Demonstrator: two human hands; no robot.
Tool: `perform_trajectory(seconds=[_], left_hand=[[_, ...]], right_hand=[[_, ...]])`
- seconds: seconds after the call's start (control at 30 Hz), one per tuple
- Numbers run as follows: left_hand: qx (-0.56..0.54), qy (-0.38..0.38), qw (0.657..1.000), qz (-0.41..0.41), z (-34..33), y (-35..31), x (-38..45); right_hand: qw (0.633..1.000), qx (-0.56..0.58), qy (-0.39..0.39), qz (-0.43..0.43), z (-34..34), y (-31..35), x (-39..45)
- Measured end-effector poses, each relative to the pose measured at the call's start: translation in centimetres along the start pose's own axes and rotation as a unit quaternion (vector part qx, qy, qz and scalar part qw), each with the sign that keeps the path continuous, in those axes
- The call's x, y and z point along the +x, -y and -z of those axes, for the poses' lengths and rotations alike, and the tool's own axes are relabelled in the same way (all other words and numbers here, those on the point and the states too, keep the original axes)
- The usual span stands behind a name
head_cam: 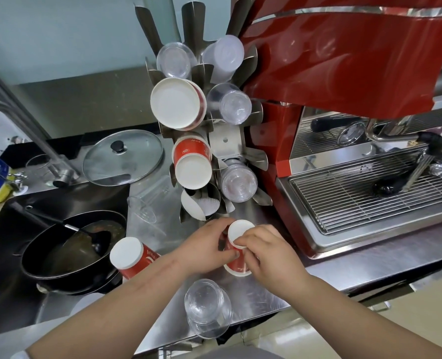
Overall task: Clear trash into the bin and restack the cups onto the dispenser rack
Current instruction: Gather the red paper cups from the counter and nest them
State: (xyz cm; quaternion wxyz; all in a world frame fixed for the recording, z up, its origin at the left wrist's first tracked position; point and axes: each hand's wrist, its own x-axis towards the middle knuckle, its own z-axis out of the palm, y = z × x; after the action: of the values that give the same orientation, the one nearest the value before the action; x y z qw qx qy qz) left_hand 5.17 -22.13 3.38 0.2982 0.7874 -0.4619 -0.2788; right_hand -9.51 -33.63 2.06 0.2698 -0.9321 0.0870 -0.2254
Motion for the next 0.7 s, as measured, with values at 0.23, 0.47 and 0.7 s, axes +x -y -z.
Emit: perform_trajectory(seconds=[0.23, 0.47, 0.7], left_hand=[[0.057, 0.021, 0.998, -0.008, 0.9, -0.6, -0.2], [0.180, 0.101, 0.978, -0.005, 4.1, -1.5, -1.4], [0.217, 0.247, 0.943, 0.050, 9.0, -4.3, -3.2]], right_hand=[[0.997, -0.034, 0.074, -0.014, 1.5, 0.4, 0.9], [0.968, -0.105, 0.228, -0.024, 4.1, 1.4, 4.5], [0.893, -0.178, 0.412, -0.035, 7.6, 4.7, 9.5]])
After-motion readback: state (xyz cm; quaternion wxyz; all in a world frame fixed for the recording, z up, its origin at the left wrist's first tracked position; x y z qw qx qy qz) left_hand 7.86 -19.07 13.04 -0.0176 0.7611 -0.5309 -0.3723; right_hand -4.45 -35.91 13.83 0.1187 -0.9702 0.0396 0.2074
